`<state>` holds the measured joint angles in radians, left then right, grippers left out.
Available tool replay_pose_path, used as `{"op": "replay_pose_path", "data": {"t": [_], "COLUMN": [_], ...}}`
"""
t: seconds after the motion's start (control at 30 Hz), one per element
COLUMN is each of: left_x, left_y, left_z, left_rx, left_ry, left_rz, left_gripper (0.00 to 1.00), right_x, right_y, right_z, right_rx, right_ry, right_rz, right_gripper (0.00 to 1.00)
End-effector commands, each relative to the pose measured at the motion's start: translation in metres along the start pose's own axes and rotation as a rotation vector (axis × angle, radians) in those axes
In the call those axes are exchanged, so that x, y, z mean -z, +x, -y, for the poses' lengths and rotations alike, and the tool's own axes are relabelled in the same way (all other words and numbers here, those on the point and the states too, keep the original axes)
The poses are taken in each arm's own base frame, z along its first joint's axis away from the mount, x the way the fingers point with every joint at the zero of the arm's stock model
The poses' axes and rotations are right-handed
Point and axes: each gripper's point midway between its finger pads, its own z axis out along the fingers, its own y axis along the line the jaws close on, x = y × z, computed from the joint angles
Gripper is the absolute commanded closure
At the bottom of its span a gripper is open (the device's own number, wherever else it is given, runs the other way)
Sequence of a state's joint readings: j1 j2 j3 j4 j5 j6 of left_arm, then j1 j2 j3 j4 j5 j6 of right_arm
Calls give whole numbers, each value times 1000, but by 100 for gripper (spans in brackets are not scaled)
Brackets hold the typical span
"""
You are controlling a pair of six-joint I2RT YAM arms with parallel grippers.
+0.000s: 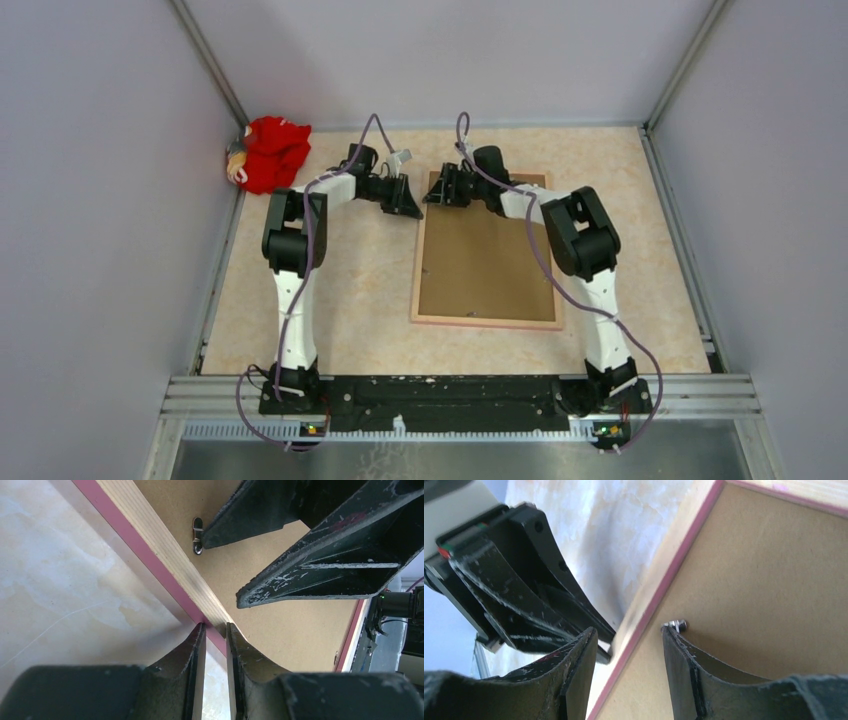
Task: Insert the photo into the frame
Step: Install the photo frame at the center of the board.
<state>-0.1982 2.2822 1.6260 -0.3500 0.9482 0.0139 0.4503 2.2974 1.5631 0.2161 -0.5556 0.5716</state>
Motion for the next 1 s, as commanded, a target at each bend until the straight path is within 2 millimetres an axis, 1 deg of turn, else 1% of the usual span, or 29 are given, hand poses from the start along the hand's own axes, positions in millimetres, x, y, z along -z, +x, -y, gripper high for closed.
{"op": "replay_pose_path", "data": {"t": [0.0, 0.2, 0.43, 0.8, 0.97], "left_x": [2, 2, 1, 1, 1], "left_y": [12, 12, 15, 17, 18], "left_z": [-2, -2, -3, -3, -3], "left_rx": [0, 1, 6, 11, 12], "left_ry": [-30, -30, -29, -24, -25], "left_rz": [-33, -35, -39, -44, -47], "left_gripper": [74, 74, 74, 75, 75], "right_x": [20, 21, 11, 1, -4], "right_y": [-6, -6, -4, -11, -5], "right_z": [4, 6, 15, 22, 23], "right_rx": [54, 52, 41, 55, 47], "right_ry": [78, 83, 88, 104, 92], "right_rz": [29, 27, 18, 36, 21], "right_gripper": [48, 48, 49, 49, 49]}}
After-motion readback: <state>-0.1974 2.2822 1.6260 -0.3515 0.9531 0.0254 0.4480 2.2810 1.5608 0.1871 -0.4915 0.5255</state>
